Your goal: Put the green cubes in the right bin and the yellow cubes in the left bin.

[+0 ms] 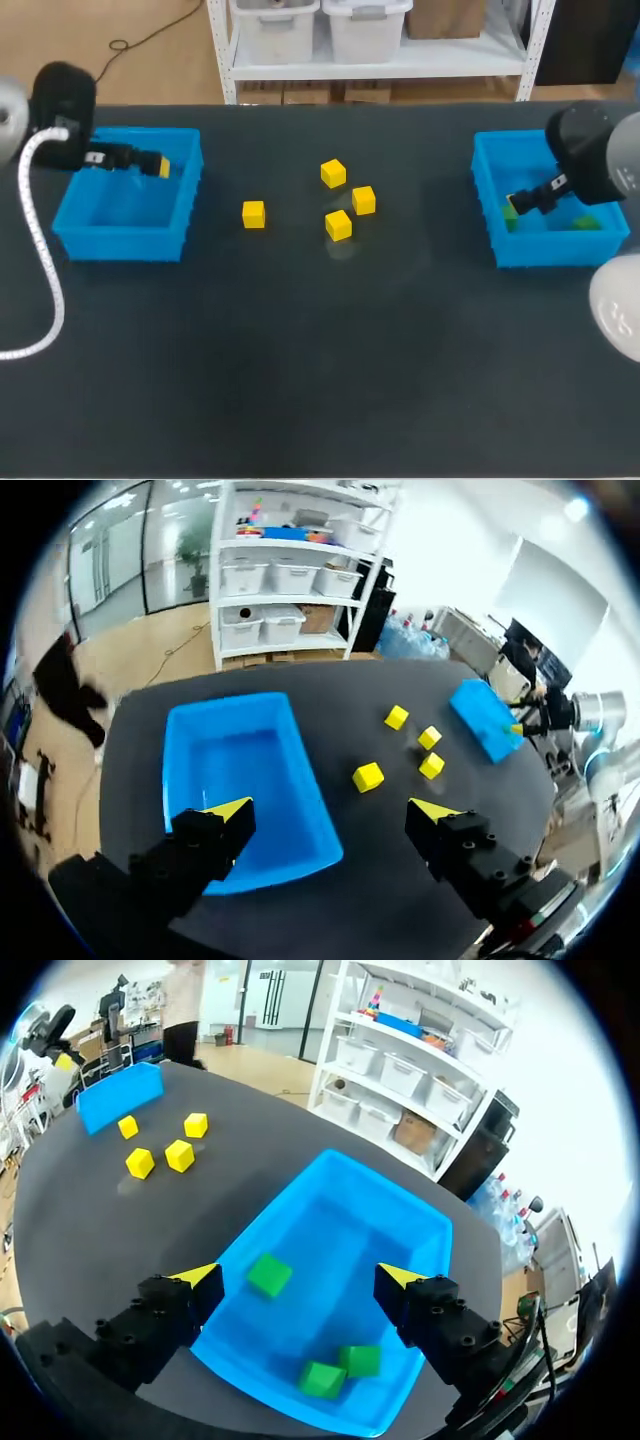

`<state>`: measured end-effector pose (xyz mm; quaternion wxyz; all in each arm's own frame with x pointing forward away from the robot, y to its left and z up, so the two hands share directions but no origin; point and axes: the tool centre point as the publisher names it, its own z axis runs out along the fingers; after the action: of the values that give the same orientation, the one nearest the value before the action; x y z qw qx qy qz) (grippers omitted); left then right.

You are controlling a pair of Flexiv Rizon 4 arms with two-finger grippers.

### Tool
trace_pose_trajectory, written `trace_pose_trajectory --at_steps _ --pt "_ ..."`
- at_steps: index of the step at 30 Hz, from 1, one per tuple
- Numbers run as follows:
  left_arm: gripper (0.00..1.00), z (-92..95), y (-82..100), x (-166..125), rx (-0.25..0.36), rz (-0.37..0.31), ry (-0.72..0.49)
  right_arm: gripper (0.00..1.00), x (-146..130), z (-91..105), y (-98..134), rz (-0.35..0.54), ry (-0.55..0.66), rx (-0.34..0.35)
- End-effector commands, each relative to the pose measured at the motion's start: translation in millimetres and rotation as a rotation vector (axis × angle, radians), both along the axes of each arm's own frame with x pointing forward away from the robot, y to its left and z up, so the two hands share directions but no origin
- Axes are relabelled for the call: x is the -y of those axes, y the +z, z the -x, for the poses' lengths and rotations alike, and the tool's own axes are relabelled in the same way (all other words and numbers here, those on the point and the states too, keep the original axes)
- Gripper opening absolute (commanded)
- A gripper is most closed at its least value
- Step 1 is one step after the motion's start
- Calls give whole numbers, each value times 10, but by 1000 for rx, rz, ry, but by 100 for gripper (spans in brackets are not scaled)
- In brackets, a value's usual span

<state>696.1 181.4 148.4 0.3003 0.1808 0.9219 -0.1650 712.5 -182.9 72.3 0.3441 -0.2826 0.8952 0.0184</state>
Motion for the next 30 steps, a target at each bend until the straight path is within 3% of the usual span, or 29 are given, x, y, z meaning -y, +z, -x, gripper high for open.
trace_pose_trajectory --at_steps 1,5,13,30 --pt "100 -336 37 341 -98 -94 -63 100 -16 7 -3 6 -6 4" --pt "100 -463 -20 674 -180 -119 -121 100 -16 7 -3 6 -6 4" --pt "100 -569 -316 1179 -329 -108 -148 100 -16 7 -3 6 -6 4" --pt "100 -393 -873 1382 -469 -364 -164 100 -16 7 -3 6 -6 4"
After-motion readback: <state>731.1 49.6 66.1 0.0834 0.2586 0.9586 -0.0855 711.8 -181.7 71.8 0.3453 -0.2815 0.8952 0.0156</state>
